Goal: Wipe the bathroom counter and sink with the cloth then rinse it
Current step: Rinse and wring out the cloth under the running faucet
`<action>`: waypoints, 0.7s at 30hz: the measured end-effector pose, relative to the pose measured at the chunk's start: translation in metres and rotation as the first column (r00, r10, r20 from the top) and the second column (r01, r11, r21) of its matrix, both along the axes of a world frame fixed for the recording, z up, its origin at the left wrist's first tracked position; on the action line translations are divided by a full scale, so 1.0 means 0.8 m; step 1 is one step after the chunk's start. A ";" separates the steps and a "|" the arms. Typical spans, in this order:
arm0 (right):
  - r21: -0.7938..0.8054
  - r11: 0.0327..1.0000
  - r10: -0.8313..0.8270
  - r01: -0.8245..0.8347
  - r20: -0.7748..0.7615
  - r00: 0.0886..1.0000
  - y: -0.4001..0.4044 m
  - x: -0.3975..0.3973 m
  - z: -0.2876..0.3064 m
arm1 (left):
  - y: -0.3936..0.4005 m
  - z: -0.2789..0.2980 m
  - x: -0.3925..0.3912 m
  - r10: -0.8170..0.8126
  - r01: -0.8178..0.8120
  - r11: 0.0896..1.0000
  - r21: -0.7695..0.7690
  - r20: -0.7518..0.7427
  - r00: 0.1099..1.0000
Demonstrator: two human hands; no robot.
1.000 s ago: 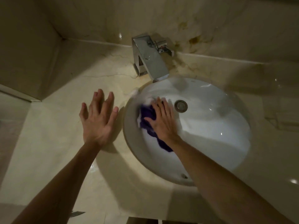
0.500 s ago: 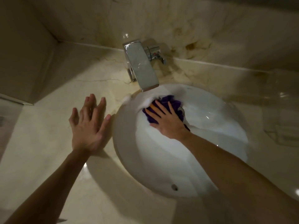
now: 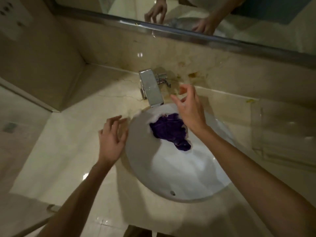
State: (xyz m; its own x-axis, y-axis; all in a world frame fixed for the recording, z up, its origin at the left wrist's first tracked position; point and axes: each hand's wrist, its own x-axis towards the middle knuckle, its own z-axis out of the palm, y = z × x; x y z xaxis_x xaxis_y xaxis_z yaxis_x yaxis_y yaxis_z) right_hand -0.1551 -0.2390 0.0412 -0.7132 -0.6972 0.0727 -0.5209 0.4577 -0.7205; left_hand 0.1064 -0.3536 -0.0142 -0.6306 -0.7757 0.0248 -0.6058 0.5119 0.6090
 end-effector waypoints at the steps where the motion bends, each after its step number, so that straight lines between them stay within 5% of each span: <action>1: 0.035 0.999 0.009 -0.010 0.028 1.000 -0.015 -0.001 0.007 | 0.016 0.001 -0.002 -0.034 0.035 0.999 0.011 -0.050 0.998; 7: 0.133 0.989 0.089 -0.068 -0.151 0.985 -0.077 -0.011 0.007 | 0.092 0.001 -0.002 -0.140 0.164 0.973 0.165 -0.150 0.979; 17: 0.116 0.993 -0.008 0.009 -0.009 1.000 -0.041 -0.021 -0.010 | 0.085 -0.017 0.006 -0.010 0.044 0.949 0.312 -0.111 0.994; 21: 0.349 0.937 -0.031 -0.027 0.158 0.987 0.023 -0.011 -0.090 | 0.075 -0.038 -0.041 -0.107 0.096 0.918 0.386 0.005 0.994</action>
